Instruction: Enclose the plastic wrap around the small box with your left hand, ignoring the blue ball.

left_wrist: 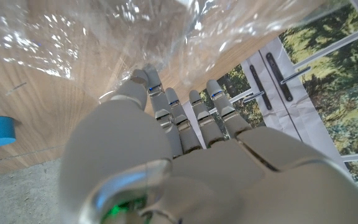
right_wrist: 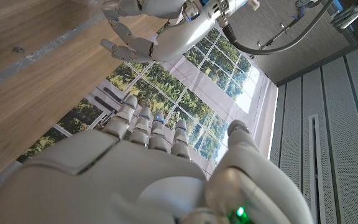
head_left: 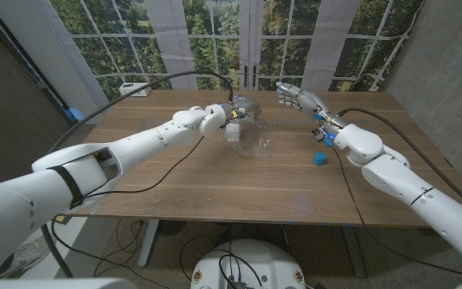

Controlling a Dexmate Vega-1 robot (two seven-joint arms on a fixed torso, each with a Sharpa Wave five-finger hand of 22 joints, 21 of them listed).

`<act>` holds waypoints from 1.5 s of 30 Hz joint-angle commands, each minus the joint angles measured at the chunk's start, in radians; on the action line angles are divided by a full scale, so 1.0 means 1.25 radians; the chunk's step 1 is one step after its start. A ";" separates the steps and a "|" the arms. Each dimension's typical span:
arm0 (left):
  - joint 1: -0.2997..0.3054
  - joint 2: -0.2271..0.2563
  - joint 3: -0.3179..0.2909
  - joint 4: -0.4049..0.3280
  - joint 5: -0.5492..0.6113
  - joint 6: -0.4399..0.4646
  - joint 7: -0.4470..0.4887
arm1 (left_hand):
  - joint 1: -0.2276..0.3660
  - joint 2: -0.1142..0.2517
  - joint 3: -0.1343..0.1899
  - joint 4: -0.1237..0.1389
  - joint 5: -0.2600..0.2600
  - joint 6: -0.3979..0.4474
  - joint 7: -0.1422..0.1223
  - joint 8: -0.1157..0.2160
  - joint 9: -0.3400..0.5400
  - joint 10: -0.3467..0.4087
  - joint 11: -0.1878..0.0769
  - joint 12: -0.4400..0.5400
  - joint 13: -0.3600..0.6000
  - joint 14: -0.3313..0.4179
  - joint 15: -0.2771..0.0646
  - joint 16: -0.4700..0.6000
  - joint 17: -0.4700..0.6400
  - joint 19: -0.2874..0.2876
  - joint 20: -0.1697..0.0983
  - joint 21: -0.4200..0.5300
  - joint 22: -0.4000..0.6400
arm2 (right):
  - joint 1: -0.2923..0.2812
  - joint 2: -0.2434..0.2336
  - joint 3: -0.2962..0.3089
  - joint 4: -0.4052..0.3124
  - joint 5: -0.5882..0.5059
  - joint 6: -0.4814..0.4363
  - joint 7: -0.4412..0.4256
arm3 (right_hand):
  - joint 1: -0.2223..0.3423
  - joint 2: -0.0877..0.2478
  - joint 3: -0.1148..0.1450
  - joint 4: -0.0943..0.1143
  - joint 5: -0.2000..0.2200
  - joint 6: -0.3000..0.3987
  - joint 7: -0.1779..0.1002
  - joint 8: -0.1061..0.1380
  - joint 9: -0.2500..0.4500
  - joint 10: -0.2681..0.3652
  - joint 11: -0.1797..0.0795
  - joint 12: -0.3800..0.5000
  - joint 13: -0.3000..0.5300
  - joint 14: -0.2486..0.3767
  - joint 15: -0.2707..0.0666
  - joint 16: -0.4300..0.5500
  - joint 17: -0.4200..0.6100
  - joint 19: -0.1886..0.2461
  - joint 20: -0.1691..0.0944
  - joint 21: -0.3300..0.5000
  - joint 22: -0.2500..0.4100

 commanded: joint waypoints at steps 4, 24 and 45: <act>0.162 0.120 -0.108 -0.251 0.175 0.126 0.020 | 0.006 -0.008 0.000 0.002 0.001 0.000 -0.002 0.004 -0.001 -0.001 0.000 -0.002 0.003 0.003 -0.077 -0.002 0.003 -0.002 0.005 0.005 0.003 | 0.003 -0.003 -0.008 -0.011 0.004 -0.026 0.003 | 0.000 0.001 -0.001 0.001 -0.001 0.011 0.000 0.002 0.002 0.001 -0.001 -0.002 0.000 0.003 0.000 0.002 0.001 0.000 0.000 0.005 0.002; 0.252 0.129 -0.175 -0.307 0.233 0.206 0.032 | 0.013 -0.020 -0.008 -0.001 0.002 0.018 -0.010 0.024 0.014 0.011 -0.009 -0.002 0.010 0.014 -0.085 0.000 0.004 -0.003 0.007 0.007 0.003 | 0.015 0.001 -0.017 -0.017 0.003 -0.058 -0.007 | -0.002 0.002 -0.002 0.003 -0.001 0.010 0.000 0.000 0.002 0.000 -0.001 -0.003 0.000 0.003 0.000 0.002 0.002 -0.001 -0.002 0.005 0.002; 0.296 0.158 -0.178 -0.360 0.378 0.282 -0.101 | 0.008 -0.022 -0.017 0.007 0.005 0.024 -0.001 0.048 0.035 0.031 -0.008 0.001 0.016 0.020 -0.087 0.001 0.007 -0.009 0.010 0.007 0.004 | 0.035 0.013 -0.026 0.000 0.001 -0.065 -0.007 | -0.009 0.009 -0.002 0.011 -0.001 0.007 -0.005 -0.001 0.002 -0.005 -0.009 -0.005 0.000 0.002 -0.006 0.003 0.005 -0.002 -0.008 0.004 0.002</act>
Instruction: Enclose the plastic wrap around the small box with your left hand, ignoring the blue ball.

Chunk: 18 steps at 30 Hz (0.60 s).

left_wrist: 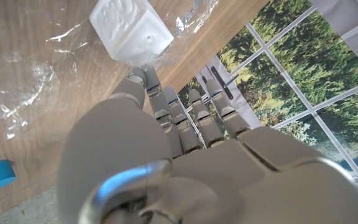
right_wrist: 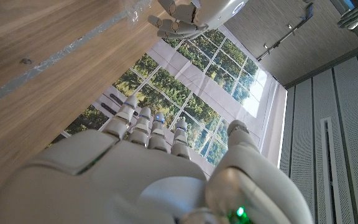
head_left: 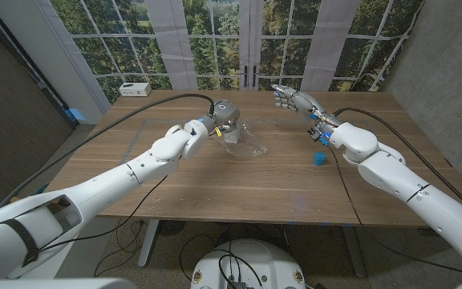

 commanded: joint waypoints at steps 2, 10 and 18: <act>0.012 0.002 0.025 -0.010 0.159 0.074 -0.108 | -0.005 -0.001 0.001 0.003 0.005 0.008 -0.001 0.008 0.033 0.009 0.003 0.000 0.003 0.008 -0.083 0.001 0.002 -0.001 0.003 0.007 0.004 | 0.009 0.003 -0.004 0.004 0.000 -0.007 -0.001 | -0.004 0.004 0.004 0.006 -0.002 0.002 -0.001 -0.001 0.002 0.000 -0.005 -0.005 0.000 0.000 -0.002 0.004 0.004 0.001 -0.005 0.004 0.002; 0.011 -0.009 -0.017 -0.001 0.041 0.043 -0.219 | -0.215 0.007 -0.063 0.119 -0.003 -0.098 0.027 -0.075 -0.017 -0.007 0.050 -0.018 0.009 -0.014 -0.045 -0.015 0.005 -0.042 0.019 -0.008 0.003 | 0.002 0.003 0.001 -0.004 0.002 -0.002 -0.006 | -0.008 0.006 0.003 0.011 -0.001 0.002 -0.003 -0.001 0.002 0.000 -0.007 -0.005 0.000 -0.001 -0.004 0.004 0.005 0.001 -0.008 0.004 0.002; 0.034 0.002 -0.037 -0.014 -0.029 0.038 -0.217 | -0.424 -0.017 -0.146 0.221 0.007 -0.195 0.040 -0.169 -0.067 -0.057 0.103 -0.042 0.006 -0.060 -0.001 -0.026 0.006 -0.124 0.056 -0.053 0.002 | -0.002 0.005 0.001 -0.006 -0.005 0.000 -0.018 | -0.017 0.006 0.000 0.019 -0.001 0.002 -0.004 -0.001 0.002 0.000 -0.009 -0.005 0.000 0.000 -0.005 0.005 0.007 0.002 -0.010 0.005 0.002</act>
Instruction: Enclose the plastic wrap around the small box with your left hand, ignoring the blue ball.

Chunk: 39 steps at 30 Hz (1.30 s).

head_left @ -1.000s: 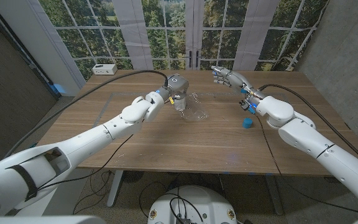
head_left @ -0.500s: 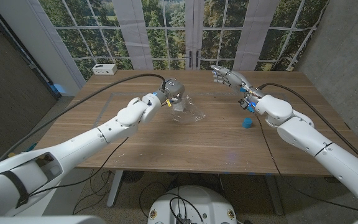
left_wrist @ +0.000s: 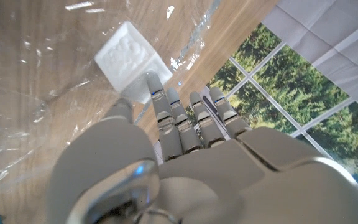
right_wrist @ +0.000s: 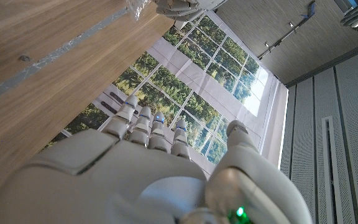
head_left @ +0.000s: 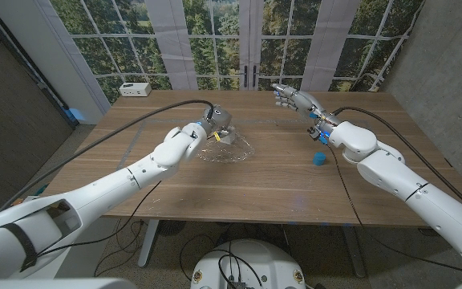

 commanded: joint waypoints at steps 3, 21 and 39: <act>0.056 0.015 -0.047 -0.028 -0.100 0.008 0.006 | -0.086 -0.009 -0.035 0.039 0.012 -0.081 -0.016 -0.058 -0.023 -0.037 0.029 -0.020 -0.003 -0.017 0.004 -0.004 0.003 -0.030 0.017 -0.018 0.002 | -0.005 0.001 0.002 -0.008 -0.007 -0.001 -0.010 | -0.015 -0.001 -0.001 0.010 -0.001 0.002 -0.006 -0.001 0.002 0.004 -0.007 -0.005 0.000 0.003 -0.004 0.005 0.005 0.000 -0.008 0.005 0.002; 0.230 0.036 -0.168 -0.133 -0.264 0.080 0.259 | 0.037 0.021 0.043 -0.076 0.012 -0.305 -0.087 -0.110 -0.042 -0.116 0.022 -0.054 -0.022 -0.003 -0.001 -0.005 -0.005 0.010 0.019 -0.022 0.001 | -0.009 0.004 0.002 -0.005 -0.007 0.014 -0.007 | -0.017 -0.001 0.001 0.015 0.001 0.003 -0.006 -0.001 0.001 0.005 -0.008 -0.005 0.001 0.004 -0.004 0.005 0.005 0.001 -0.009 0.006 0.002; 0.286 0.052 -0.199 -0.125 -0.368 -0.007 0.445 | -0.009 0.034 0.116 -0.119 0.016 -0.037 -0.019 0.003 -0.038 0.151 0.009 0.062 -0.019 0.161 -0.031 0.024 -0.006 0.062 -0.007 -0.022 0.004 | -0.026 0.004 0.010 -0.011 -0.001 0.018 -0.020 | -0.016 0.000 0.003 0.018 0.002 0.002 -0.007 -0.001 0.001 0.003 -0.010 -0.005 0.001 0.006 -0.005 0.005 0.005 0.002 -0.010 0.006 0.002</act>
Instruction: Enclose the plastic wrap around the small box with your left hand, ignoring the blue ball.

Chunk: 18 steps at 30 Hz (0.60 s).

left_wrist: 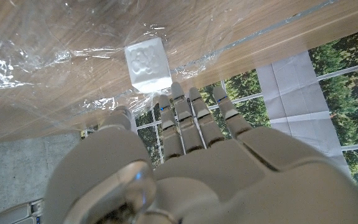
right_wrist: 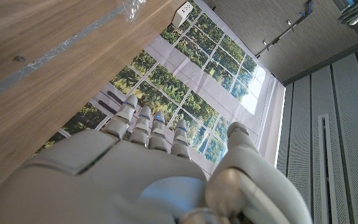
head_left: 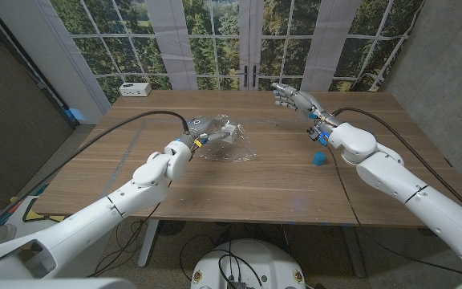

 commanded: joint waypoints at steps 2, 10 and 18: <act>0.050 0.008 -0.026 -0.003 -0.072 -0.083 0.225 | 0.000 -0.003 0.025 -0.021 0.009 0.119 0.003 0.044 0.022 0.077 -0.009 0.042 0.027 0.075 -0.036 0.017 0.011 0.017 -0.013 0.002 0.006 | -0.015 -0.002 0.007 -0.007 0.003 0.003 -0.009 | -0.006 0.002 0.003 0.005 0.002 0.003 -0.008 -0.001 0.001 0.000 -0.004 -0.006 0.001 0.003 -0.002 0.006 0.002 0.002 -0.002 0.007 0.002; 0.058 0.017 -0.017 -0.037 -0.034 -0.006 0.191 | 0.032 0.010 0.054 -0.060 0.018 0.169 0.017 0.091 0.057 0.117 -0.012 0.106 0.081 0.137 -0.046 0.048 0.053 0.046 -0.026 0.017 0.010 | -0.024 -0.005 0.011 -0.012 0.004 0.005 -0.014 | -0.006 0.002 0.004 0.008 0.002 0.002 -0.010 -0.001 0.001 -0.001 -0.007 -0.006 0.001 0.002 -0.005 0.005 0.001 0.001 -0.008 0.007 0.003; 0.033 0.039 0.060 -0.091 0.187 0.177 0.034 | 0.100 -0.014 0.072 -0.106 0.022 0.066 -0.034 0.059 0.062 -0.037 -0.040 0.085 0.120 0.042 -0.054 0.022 0.085 0.024 -0.014 0.014 0.014 | -0.022 0.000 0.007 -0.008 0.003 0.025 -0.001 | -0.005 0.001 0.006 0.009 0.002 0.002 -0.010 -0.001 0.001 -0.001 -0.008 -0.006 0.001 0.005 -0.004 0.005 0.002 0.002 -0.008 0.007 0.003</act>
